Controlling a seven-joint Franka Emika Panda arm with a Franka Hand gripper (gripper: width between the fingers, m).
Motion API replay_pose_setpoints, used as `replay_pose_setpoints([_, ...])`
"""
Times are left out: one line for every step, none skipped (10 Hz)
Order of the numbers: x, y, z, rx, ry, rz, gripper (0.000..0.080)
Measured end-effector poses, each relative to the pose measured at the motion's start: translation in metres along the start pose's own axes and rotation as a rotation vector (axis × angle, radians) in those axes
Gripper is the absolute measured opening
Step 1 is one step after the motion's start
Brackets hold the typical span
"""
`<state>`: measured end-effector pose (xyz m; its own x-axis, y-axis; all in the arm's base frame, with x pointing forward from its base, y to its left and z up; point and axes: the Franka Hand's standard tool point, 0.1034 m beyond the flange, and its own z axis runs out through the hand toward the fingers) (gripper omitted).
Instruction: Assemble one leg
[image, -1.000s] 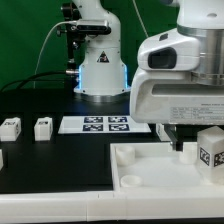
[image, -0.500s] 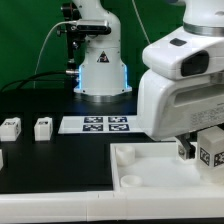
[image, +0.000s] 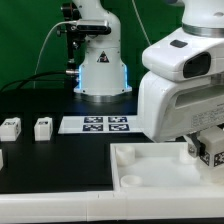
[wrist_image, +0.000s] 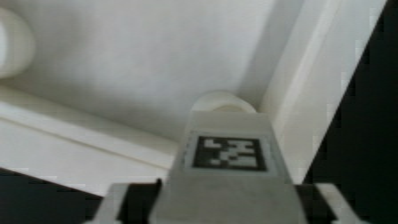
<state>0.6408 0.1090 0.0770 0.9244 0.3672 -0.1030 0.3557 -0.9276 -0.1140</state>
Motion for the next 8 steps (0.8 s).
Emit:
replay_pose_setpoints([0.0, -0.0002, 0.0001, 0.001, 0.0, 0.016, 0.0293])
replay_pose_setpoints([-0.0001, -0.0002, 0.0001, 0.001, 0.0, 0.056, 0.0293])
replay_pose_setpoints([0.0, -0.0003, 0.0001, 0.002, 0.0, 0.066, 0.0293])
replay_pose_setpoints([0.0, -0.0008, 0.0003, 0.004, 0.0, 0.146, 0.0293])
replay_pose_setpoints([0.0006, -0.0016, 0.0005, 0.005, 0.006, 0.284, 0.0293])
replay_pose_setpoints([0.0011, -0.0034, 0.001, 0.003, 0.017, 0.434, 0.0293])
replay_pose_setpoints([0.0018, -0.0053, 0.0013, 0.003, 0.02, 0.542, 0.0293])
replay_pose_setpoints([0.0019, -0.0063, 0.0016, 0.002, 0.019, 0.706, 0.0293])
